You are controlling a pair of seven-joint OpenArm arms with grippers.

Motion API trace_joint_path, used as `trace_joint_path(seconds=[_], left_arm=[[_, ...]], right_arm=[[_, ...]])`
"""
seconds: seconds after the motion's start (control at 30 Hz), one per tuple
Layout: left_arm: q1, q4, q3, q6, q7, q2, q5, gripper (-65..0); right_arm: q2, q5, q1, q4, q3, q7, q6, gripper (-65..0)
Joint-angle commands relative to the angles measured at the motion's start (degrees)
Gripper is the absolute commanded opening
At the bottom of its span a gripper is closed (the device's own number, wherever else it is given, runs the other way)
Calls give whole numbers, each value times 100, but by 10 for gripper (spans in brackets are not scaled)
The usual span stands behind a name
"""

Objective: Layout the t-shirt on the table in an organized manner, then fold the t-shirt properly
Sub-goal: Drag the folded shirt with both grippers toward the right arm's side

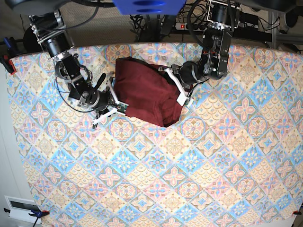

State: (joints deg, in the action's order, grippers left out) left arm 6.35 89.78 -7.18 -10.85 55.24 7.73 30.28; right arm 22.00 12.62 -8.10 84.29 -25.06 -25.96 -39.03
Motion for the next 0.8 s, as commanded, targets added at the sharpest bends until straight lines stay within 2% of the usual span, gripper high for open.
trace_joint_path(seconds=[0.0, 0.1, 0.23, 0.33, 0.4, 0.53, 0.77], left_arm=[[-121, -156, 28, 272, -52, 49, -589, -650], [-428, -367, 28, 263, -52, 41, -589, -650], [-921, -859, -280, 263, -61, 49, -589, -650], [-1140, -1070, -579, 272, -456, 67, -589, -650], [-1228, -1281, -737, 272, -764, 67, -589, -650], [-1668, -1932, -1062, 272, -1089, 23, -580, -650], [-2046, -2503, -1150, 281, -1450, -65, -545, -650]], right_arm=[[55, -80, 190, 164, 172, 33, -97, -646], [169, -80, 638, 586, 567, 33, -97, -646], [240, -80, 902, 876, 664, -187, -97, -646], [565, -80, 1069, 1272, 664, -310, -97, -646], [662, -89, 1289, 1632, 664, -336, -97, -646], [670, -89, 1614, 2107, 708, -345, -97, -646], [635, -89, 2177, 2608, 1499, -345, -97, -646]])
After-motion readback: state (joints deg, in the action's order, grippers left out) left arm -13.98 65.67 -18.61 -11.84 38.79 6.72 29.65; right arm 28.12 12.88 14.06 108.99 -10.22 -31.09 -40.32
